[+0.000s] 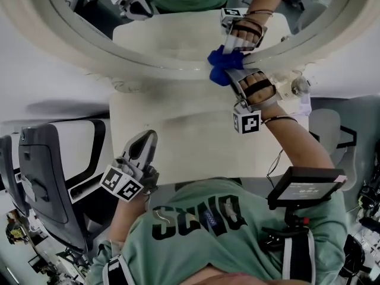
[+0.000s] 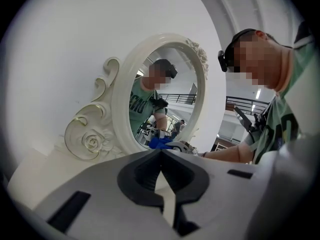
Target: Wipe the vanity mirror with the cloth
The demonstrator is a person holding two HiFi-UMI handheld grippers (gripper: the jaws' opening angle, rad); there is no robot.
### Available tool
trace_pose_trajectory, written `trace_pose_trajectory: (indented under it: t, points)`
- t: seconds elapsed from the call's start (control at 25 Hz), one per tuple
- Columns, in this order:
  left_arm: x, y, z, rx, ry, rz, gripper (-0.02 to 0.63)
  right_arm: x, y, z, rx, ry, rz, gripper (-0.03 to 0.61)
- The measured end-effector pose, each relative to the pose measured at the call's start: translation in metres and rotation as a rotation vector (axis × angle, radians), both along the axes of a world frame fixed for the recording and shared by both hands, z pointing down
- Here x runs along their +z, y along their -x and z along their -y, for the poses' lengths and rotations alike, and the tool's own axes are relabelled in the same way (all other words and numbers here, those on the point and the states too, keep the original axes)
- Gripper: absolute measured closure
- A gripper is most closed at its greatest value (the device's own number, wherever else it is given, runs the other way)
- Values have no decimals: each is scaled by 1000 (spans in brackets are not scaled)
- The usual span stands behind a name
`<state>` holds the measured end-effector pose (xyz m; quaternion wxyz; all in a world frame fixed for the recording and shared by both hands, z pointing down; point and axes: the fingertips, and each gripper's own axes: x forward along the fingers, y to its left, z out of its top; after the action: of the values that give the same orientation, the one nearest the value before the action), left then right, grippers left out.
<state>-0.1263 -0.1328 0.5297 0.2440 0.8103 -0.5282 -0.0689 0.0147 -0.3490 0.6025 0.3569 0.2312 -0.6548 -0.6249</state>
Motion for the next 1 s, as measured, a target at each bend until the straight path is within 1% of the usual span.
trace_pose_trajectory:
  t: [0.12, 0.24, 0.32, 0.36, 0.44, 0.6, 0.72, 0.8, 0.84, 0.92, 1.0]
  points:
    - [7, -3, -5, 5, 1, -7, 604, 3, 4, 0, 25, 26, -15, 531]
    - [3, -10, -11, 20, -12, -15, 604, 4, 6, -5, 24, 66, -78, 529]
    - [-13, -13, -16, 26, -36, -12, 604, -16, 4, -11, 14, 69, -89, 528]
    - [-23, -12, -19, 26, -52, -8, 604, -38, 3, -14, 12, 54, -65, 528]
    - [-47, -7, -20, 21, -101, 1, 604, -107, 4, -14, 14, -13, 26, 528]
    - [-98, 5, -17, 10, -222, 24, 604, -286, 0, -12, 16, -220, 231, 528]
    - [-130, 9, -29, 0, -286, 40, 604, -391, -16, -22, 37, -342, 324, 528]
    - [-146, 13, -30, -11, -337, 54, 604, -439, -28, -16, 72, -416, 343, 528]
    - [-152, 16, -29, -19, -359, 61, 604, -455, -32, -9, 90, -447, 343, 528]
    - [-157, 24, -26, -41, -388, 69, 604, -472, -34, 7, 113, -487, 338, 528]
    - [-160, 31, -25, -62, -404, 74, 604, -482, -34, 15, 121, -505, 338, 528]
